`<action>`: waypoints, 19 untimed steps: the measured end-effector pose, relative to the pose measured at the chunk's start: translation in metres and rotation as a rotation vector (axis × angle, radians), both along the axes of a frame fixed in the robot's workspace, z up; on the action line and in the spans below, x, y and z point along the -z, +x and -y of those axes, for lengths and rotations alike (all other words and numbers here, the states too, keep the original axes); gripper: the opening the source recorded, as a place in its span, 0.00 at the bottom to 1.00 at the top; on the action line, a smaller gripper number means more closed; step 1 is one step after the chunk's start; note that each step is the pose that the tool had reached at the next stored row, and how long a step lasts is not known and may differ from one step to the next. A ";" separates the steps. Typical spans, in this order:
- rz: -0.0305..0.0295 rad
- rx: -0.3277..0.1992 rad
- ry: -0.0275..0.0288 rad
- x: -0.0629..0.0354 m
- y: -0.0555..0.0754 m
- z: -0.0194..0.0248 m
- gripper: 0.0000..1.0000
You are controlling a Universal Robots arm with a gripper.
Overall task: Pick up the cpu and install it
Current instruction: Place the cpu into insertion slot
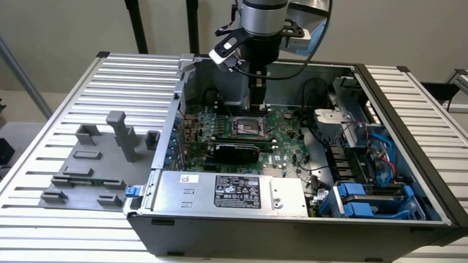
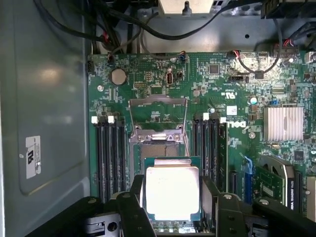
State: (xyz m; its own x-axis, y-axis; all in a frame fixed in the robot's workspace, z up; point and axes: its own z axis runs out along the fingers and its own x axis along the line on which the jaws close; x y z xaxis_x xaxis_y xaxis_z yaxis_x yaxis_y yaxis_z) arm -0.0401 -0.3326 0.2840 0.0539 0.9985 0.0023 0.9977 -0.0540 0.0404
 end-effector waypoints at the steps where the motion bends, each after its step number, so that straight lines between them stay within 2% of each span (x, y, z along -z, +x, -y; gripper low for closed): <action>1: 0.0000 0.000 0.0000 0.0018 -0.002 0.0000 0.55; 6: 0.0001 -0.001 0.0001 0.0110 -0.004 -0.0007 0.55; 19: 0.0004 -0.027 0.0001 0.0347 -0.004 -0.0074 0.55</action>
